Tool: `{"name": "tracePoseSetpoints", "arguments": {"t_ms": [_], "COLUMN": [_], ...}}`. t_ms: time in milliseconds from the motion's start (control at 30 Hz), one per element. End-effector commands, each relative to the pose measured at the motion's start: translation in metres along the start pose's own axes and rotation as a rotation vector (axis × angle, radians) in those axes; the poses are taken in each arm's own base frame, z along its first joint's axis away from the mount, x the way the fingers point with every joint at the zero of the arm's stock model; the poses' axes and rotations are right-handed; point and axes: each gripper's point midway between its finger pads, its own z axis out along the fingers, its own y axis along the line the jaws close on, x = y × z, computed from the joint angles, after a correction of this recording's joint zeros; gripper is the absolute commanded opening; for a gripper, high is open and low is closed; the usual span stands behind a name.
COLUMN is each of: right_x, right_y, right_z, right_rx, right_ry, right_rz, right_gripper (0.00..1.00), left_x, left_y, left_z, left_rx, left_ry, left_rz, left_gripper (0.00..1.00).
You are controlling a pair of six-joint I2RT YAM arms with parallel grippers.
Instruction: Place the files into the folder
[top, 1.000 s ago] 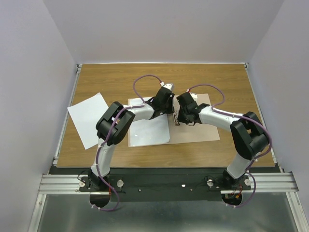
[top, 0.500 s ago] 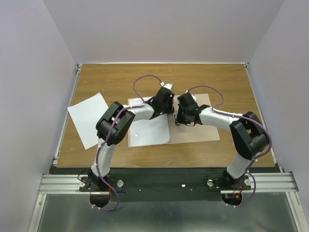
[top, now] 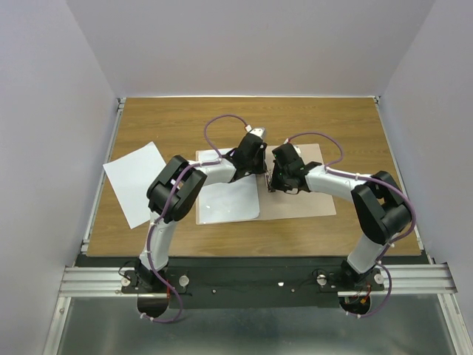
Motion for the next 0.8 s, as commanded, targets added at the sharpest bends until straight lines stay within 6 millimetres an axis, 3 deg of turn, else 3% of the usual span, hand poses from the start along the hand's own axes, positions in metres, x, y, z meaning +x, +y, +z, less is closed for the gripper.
{"name": "tracePoseSetpoints", "arguments": {"t_ms": [0, 267, 567, 767], "right_x": [0.017, 0.033, 0.040, 0.045], "right_y": [-0.015, -0.022, -0.016, -0.022], "right_z": [0.006, 0.006, 0.006, 0.004], "right_rx": [0.037, 0.037, -0.008, 0.009], "right_ry": [0.056, 0.096, 0.121, 0.121], "right_rz": [-0.021, -0.012, -0.003, 0.005], "right_gripper": [0.20, 0.19, 0.18, 0.19], "left_x": [0.071, 0.071, 0.072, 0.074], "left_y": [0.038, 0.039, 0.042, 0.043], "left_z": [-0.001, 0.000, 0.000, 0.002], "left_rx": [-0.108, -0.109, -0.120, -0.125], "left_ry": [0.216, 0.217, 0.218, 0.223], "left_rz": [0.015, 0.012, 0.010, 0.009], "left_gripper": [0.00, 0.00, 0.00, 0.00]}}
